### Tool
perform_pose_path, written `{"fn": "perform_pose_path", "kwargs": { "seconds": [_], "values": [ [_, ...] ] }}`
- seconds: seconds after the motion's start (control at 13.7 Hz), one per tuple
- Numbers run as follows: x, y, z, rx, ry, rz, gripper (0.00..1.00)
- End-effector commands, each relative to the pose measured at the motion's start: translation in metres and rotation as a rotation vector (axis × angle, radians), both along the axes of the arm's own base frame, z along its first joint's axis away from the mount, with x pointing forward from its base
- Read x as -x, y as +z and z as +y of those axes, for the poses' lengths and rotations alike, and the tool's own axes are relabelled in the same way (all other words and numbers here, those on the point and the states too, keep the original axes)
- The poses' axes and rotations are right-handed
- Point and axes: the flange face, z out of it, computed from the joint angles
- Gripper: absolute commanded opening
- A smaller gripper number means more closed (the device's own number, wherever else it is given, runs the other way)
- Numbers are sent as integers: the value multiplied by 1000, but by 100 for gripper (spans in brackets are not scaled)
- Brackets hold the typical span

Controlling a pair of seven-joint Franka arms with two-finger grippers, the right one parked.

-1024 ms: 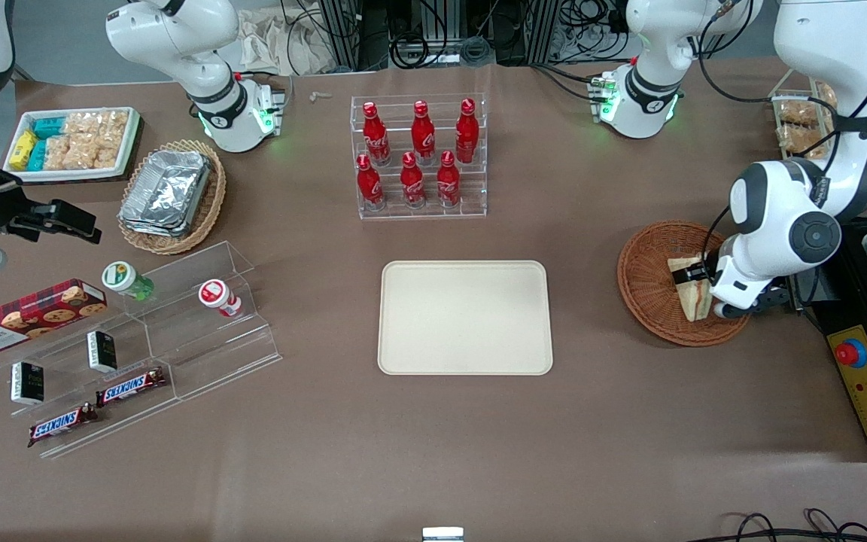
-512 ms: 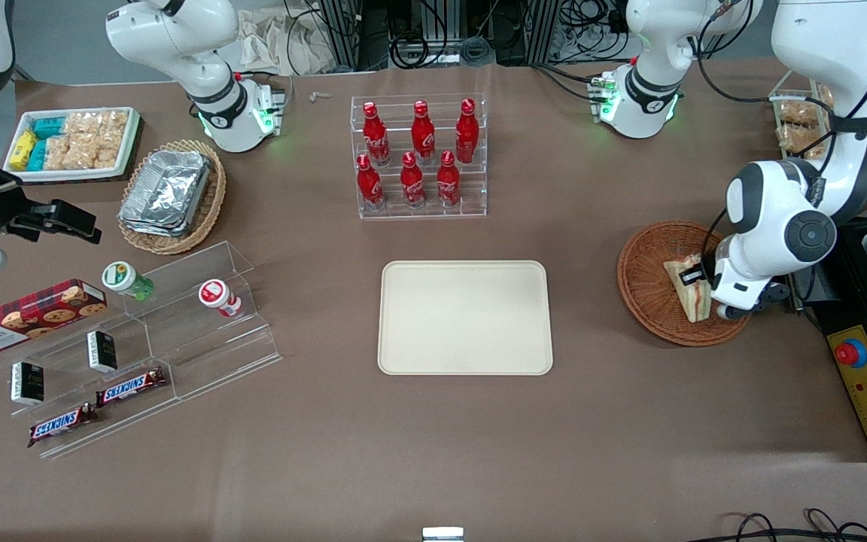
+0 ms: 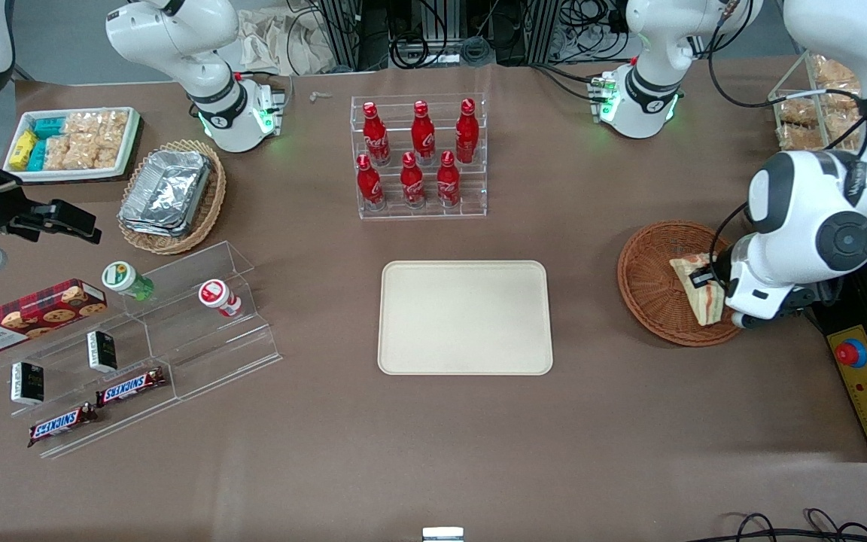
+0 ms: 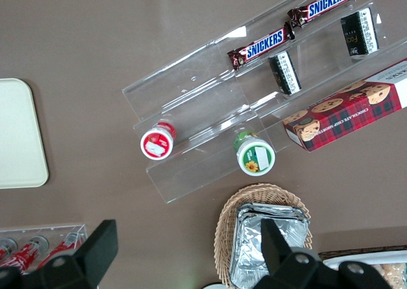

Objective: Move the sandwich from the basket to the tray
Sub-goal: 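Close the left gripper on the sandwich's wrapped edge and lift it, then carry the sandwich with the left gripper over the cream tray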

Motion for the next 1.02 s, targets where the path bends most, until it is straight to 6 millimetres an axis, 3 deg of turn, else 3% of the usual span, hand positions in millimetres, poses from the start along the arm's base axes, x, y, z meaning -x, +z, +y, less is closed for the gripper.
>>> {"fn": "perform_pose_path", "kwargs": {
  "seconds": [0.0, 0.29, 0.59, 0.66, 0.88, 0.95],
  "values": [
    [-19, 56, -14, 3, 8, 5, 5],
    [-31, 124, -42, 16, -39, -33, 1],
    [-30, 149, -81, 39, -109, -37, 0],
    [-30, 148, -96, 47, -135, -36, 0],
    [-30, 118, -147, 58, -185, 13, 0],
    [-29, 99, -165, 55, -197, 41, 0]
  ]
}}
